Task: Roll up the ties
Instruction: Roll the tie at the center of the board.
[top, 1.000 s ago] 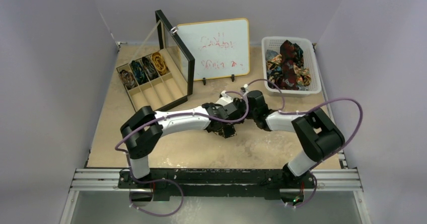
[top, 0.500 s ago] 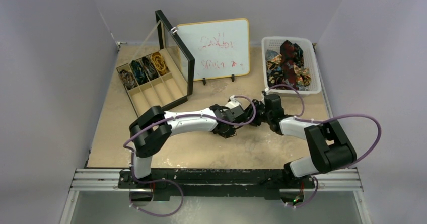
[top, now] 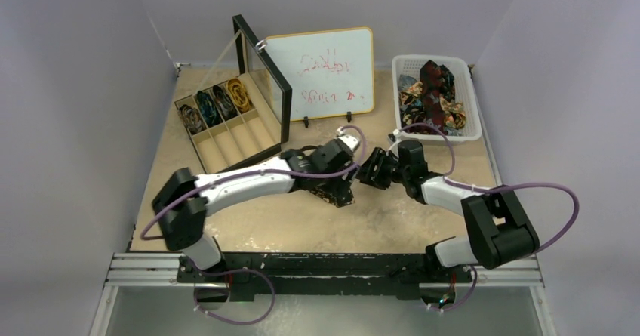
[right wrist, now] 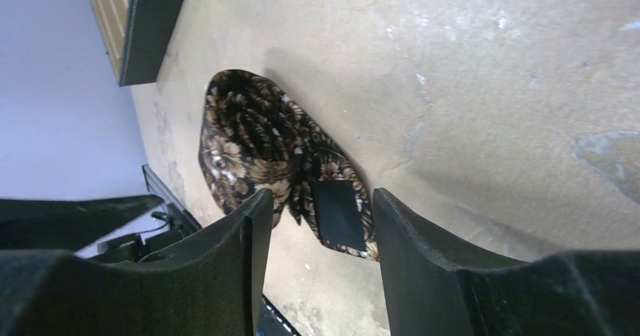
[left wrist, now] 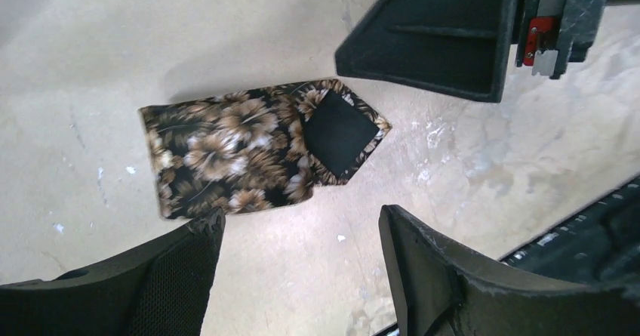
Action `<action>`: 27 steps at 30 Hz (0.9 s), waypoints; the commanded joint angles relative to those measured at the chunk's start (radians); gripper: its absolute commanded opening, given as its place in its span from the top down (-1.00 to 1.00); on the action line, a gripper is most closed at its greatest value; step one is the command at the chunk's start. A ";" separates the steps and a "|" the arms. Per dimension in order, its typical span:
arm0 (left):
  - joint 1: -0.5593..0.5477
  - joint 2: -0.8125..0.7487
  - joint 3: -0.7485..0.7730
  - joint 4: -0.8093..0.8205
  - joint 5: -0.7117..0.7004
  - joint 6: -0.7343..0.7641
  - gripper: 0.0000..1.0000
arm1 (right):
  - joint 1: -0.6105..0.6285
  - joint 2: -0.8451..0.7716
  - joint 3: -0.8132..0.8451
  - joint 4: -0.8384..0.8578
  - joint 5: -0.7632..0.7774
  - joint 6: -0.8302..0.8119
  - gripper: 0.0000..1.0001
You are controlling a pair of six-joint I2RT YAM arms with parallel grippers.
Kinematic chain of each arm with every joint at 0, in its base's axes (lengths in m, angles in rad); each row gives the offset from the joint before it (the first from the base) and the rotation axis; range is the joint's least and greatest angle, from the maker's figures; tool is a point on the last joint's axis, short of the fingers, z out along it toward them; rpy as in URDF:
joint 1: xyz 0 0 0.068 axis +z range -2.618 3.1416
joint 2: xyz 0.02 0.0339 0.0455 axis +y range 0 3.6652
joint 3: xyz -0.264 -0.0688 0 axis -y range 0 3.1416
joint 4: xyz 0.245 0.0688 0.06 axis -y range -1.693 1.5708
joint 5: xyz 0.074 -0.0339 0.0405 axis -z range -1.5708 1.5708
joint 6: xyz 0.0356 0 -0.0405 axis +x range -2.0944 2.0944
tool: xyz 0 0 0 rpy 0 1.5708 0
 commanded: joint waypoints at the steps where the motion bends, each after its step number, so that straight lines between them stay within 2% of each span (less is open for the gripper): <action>1: 0.104 -0.202 -0.132 0.120 0.136 -0.052 -0.47 | -0.002 -0.023 0.021 0.064 -0.088 -0.012 -0.10; 6: 0.227 -0.352 -0.268 0.189 0.221 -0.082 -0.56 | 0.010 -0.016 0.037 0.090 -0.139 -0.005 -0.15; 13: 0.432 -0.380 -0.393 0.293 0.484 -0.094 -0.58 | 0.101 0.032 0.075 0.131 -0.130 0.040 -0.25; 18: 0.503 -0.356 -0.445 0.368 0.576 -0.100 -0.58 | 0.128 0.107 0.118 0.143 -0.110 0.052 -0.24; 27: 0.581 -0.280 -0.470 0.451 0.679 -0.098 -0.58 | 0.130 0.190 0.140 0.091 -0.109 -0.001 -0.08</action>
